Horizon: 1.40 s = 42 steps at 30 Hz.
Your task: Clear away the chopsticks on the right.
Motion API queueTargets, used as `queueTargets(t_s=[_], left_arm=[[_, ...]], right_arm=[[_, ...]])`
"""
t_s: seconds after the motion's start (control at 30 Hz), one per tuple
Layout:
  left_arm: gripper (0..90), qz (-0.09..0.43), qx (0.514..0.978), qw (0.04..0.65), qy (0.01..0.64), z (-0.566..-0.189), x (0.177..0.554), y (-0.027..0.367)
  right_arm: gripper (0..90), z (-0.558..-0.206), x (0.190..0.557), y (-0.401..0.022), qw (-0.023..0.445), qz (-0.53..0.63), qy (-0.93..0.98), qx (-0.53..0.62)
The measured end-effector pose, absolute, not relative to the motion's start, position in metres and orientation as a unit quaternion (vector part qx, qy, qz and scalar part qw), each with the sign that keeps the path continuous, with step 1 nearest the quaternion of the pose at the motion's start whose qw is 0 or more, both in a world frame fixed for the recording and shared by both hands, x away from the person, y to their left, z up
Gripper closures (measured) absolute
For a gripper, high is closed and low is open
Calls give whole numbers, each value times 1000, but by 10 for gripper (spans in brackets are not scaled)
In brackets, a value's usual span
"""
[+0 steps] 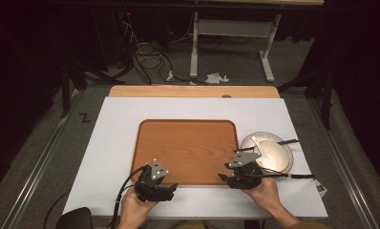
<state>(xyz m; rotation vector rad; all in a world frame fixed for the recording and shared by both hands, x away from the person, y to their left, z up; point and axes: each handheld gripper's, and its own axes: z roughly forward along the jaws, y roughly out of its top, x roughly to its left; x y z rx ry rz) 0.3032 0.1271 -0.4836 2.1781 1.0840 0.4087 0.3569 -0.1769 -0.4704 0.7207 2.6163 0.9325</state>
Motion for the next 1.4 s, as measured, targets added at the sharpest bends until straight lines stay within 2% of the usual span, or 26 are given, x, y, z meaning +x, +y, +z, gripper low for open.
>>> queueTargets(t_s=[0.53,1.17,1.4], left_arm=[[279,153,837,332,408,-484,306,124],[279,142,847,337,385,-484,317,113],[279,142,849,338,380,-483,318,111]], right_arm=[[499,-470,356,-177,143,317,906,241],[521,-452,342,-198,170,328,894,253],[625,-437,341,-219,188,336,880,277]])
